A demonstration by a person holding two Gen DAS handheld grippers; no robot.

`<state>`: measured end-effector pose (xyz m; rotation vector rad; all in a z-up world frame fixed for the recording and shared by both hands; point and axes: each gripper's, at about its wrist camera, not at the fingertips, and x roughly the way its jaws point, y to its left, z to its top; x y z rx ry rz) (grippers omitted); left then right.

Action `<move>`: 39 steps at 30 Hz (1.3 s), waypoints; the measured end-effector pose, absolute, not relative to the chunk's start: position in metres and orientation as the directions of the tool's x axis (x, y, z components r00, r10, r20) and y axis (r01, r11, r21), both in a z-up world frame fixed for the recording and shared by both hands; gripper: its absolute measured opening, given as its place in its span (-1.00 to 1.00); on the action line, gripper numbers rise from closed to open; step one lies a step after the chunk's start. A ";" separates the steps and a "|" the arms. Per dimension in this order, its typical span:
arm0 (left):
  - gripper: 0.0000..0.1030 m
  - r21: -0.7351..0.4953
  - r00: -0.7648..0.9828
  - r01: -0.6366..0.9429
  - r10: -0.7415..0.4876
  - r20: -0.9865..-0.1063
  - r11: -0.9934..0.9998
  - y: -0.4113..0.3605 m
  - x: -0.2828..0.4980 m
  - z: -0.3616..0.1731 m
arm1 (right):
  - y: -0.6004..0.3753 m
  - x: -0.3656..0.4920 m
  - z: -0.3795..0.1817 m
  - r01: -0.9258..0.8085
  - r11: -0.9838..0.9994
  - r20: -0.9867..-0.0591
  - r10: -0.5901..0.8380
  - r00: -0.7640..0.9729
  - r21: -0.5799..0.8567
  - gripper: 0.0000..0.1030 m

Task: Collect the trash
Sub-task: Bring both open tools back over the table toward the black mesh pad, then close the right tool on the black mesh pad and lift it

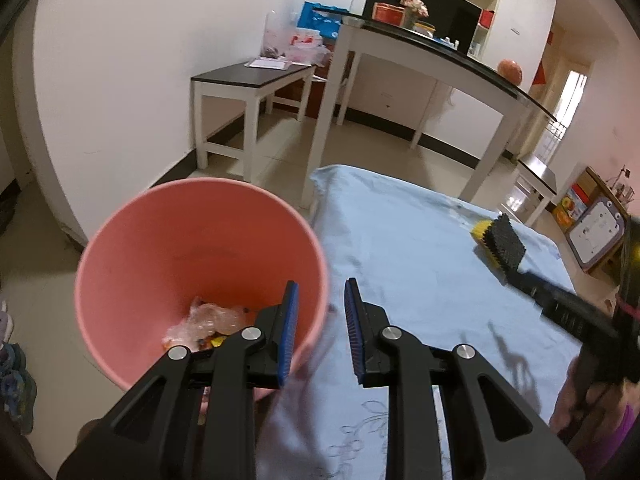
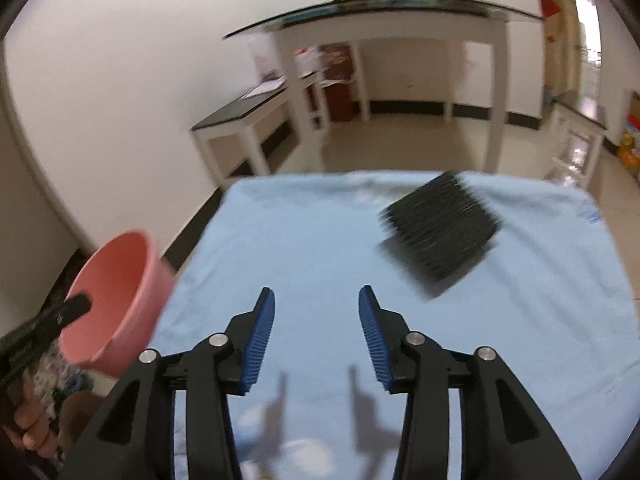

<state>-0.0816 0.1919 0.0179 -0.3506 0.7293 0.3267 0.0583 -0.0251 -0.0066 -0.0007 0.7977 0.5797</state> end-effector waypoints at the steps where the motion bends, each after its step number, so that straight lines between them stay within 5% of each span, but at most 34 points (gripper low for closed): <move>1: -0.54 -0.200 0.699 -0.403 0.160 -0.697 0.893 0.190 -0.079 0.017 | -0.031 0.065 -0.005 -0.477 0.854 -0.672 0.479 0.565 0.208 -0.08; 11: -0.54 -0.209 0.699 -0.343 0.101 -0.708 0.916 0.165 -0.036 0.013 | -0.069 0.122 -0.021 -0.367 0.913 -0.706 0.377 0.599 0.176 -0.02; 27: -0.54 -0.166 0.685 -0.254 0.056 -0.727 0.953 0.125 0.001 -0.001 | -0.072 0.149 -0.061 -0.255 0.904 -0.734 0.427 0.528 0.343 -0.03; 32: -0.54 -0.170 0.673 -0.256 0.049 -0.738 0.951 0.124 0.007 -0.006 | -0.070 0.150 -0.065 -0.251 0.907 -0.729 0.422 0.539 0.339 -0.73; 39: -0.54 -0.157 0.678 -0.235 0.046 -0.734 0.959 0.112 0.016 -0.005 | -0.090 0.138 -0.059 -0.244 0.896 -0.706 0.443 0.553 0.371 -0.83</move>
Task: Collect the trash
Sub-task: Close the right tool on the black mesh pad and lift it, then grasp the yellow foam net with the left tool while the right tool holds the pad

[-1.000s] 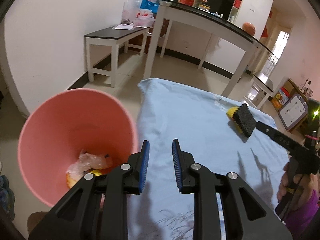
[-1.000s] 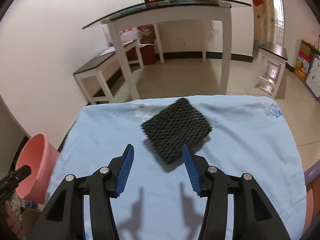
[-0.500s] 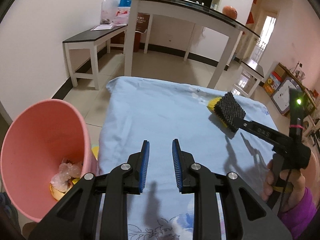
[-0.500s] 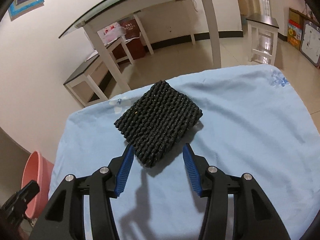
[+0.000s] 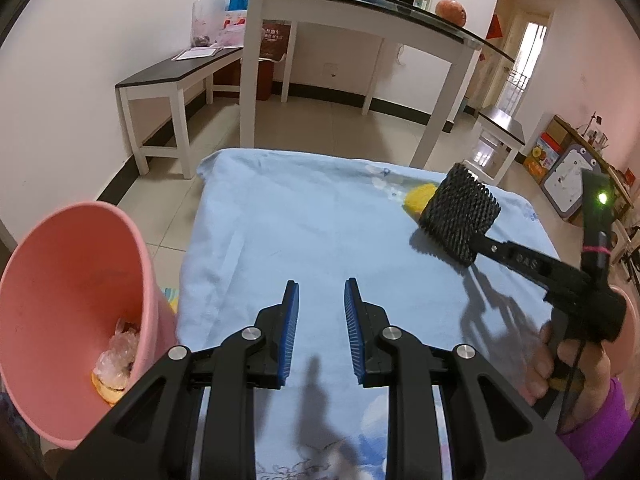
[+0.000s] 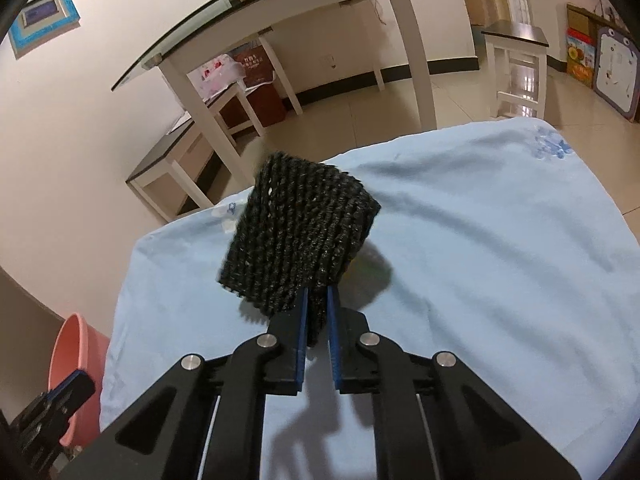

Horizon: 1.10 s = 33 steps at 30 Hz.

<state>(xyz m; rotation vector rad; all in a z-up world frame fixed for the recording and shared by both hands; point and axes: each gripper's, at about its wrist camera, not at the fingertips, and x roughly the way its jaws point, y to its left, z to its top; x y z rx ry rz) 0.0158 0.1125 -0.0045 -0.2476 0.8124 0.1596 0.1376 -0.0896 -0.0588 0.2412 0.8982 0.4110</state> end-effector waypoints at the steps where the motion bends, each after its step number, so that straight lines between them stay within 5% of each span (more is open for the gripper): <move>1: -0.54 -0.158 0.679 -0.230 0.042 -0.733 0.960 0.110 0.017 -0.004 | -0.092 0.134 -0.057 -0.247 0.895 -0.703 0.445 0.555 0.371 -0.83; 18: -0.54 -0.331 0.661 -0.167 -0.144 -0.736 0.929 0.051 0.117 -0.017 | -0.180 0.053 -0.053 -0.216 0.904 -0.735 0.426 0.528 0.369 -0.83; 33: -0.54 -0.154 0.607 -0.291 0.058 -0.792 0.944 0.002 0.175 -0.051 | -0.196 0.045 -0.062 -0.214 0.895 -0.728 0.444 0.523 0.391 -0.83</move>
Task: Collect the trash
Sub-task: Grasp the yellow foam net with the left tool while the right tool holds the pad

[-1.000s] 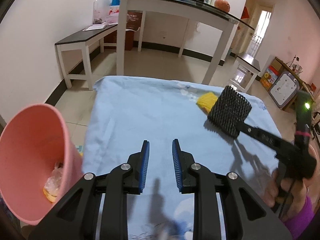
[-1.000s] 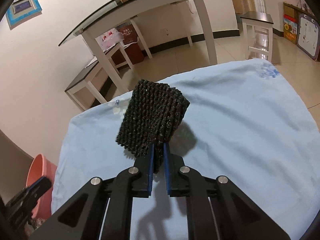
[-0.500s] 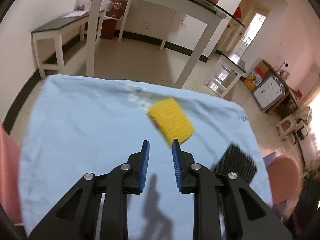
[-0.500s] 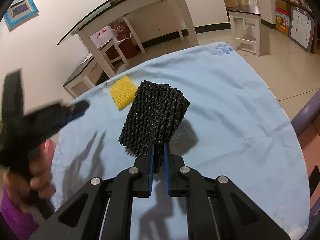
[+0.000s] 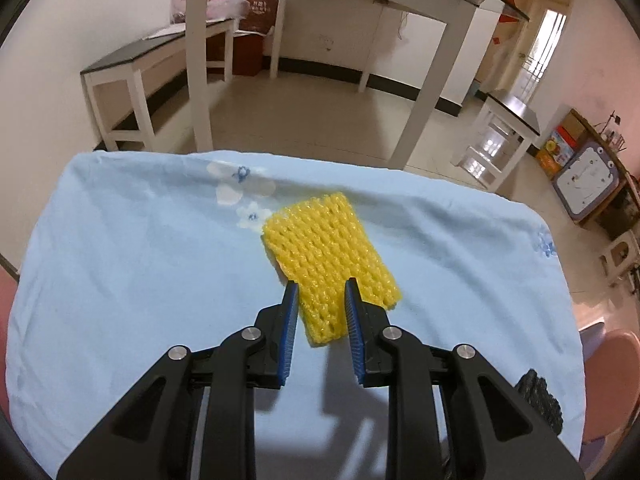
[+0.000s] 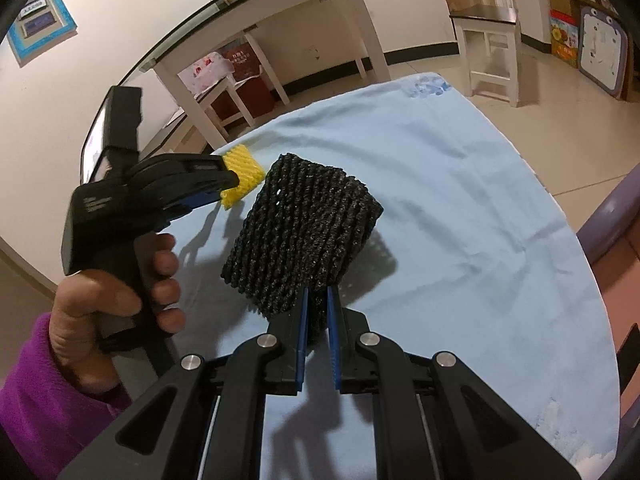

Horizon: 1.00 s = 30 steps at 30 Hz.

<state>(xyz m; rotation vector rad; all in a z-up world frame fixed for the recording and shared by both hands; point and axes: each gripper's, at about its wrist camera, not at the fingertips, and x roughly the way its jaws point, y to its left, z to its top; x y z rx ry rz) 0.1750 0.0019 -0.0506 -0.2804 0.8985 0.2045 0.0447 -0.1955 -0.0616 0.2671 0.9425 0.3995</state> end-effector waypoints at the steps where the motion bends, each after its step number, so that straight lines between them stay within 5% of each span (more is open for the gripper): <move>1: -0.54 -0.149 0.609 -0.293 0.065 -0.791 0.944 0.000 0.175 -0.051 | -0.195 0.045 -0.062 -0.216 0.894 -0.726 0.445 0.524 0.392 -0.83; 8: -0.55 -0.184 0.631 -0.270 0.029 -0.776 0.945 -0.005 0.168 -0.051 | -0.198 0.043 -0.062 -0.214 0.886 -0.718 0.460 0.522 0.412 -0.83; 13: -0.83 -0.186 0.645 -0.243 0.016 -0.764 0.952 -0.006 0.159 -0.049 | -0.199 0.044 -0.062 -0.213 0.884 -0.715 0.463 0.525 0.416 -0.83; 30: -0.83 -0.093 0.690 -0.191 0.066 -0.721 0.977 0.016 0.047 -0.006 | -0.195 0.040 -0.059 -0.228 0.888 -0.710 0.457 0.536 0.399 -0.83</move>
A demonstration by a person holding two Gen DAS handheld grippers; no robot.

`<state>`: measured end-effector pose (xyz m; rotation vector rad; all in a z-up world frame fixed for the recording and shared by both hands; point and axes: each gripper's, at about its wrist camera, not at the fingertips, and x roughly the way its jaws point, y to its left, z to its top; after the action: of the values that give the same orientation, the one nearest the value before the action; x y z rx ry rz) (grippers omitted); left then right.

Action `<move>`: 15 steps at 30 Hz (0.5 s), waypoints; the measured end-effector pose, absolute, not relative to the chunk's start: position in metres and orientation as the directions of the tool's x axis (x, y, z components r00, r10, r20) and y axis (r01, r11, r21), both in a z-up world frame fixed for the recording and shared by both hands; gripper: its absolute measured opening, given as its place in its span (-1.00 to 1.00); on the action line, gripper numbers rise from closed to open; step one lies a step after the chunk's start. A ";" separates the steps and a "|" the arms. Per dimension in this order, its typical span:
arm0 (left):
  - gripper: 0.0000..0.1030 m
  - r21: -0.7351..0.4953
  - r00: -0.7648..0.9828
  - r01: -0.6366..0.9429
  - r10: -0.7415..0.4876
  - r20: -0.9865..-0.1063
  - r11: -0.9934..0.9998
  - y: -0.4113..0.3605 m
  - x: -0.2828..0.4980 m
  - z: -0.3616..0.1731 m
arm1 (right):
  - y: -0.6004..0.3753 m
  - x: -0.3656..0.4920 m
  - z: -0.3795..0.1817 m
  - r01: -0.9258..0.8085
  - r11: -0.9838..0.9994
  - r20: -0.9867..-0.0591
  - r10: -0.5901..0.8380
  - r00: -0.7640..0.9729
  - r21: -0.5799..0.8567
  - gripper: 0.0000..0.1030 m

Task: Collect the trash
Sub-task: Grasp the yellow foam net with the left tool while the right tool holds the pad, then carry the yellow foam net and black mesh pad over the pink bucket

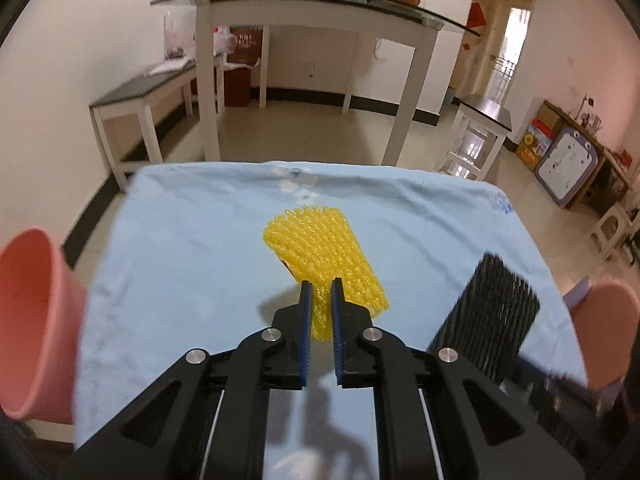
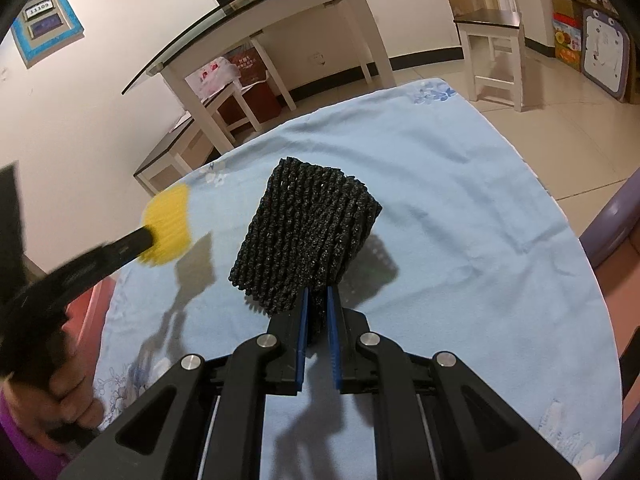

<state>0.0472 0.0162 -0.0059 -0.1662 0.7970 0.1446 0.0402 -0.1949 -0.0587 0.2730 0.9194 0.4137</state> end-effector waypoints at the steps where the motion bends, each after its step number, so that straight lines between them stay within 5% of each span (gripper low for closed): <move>1: -0.83 -0.080 0.694 -0.188 0.075 -0.716 0.979 0.017 0.041 -0.005 | -0.195 0.040 -0.059 -0.229 0.889 -0.711 0.455 0.536 0.397 -0.83; 15: -0.83 -0.057 0.717 -0.230 0.129 -0.685 0.972 0.055 -0.061 -0.004 | -0.174 0.019 -0.051 -0.276 0.893 -0.709 0.451 0.543 0.357 -0.83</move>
<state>-0.0606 0.0546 -0.0039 -0.1422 0.7463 0.1993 0.0193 -0.1736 -0.0505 0.2125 0.8996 0.4351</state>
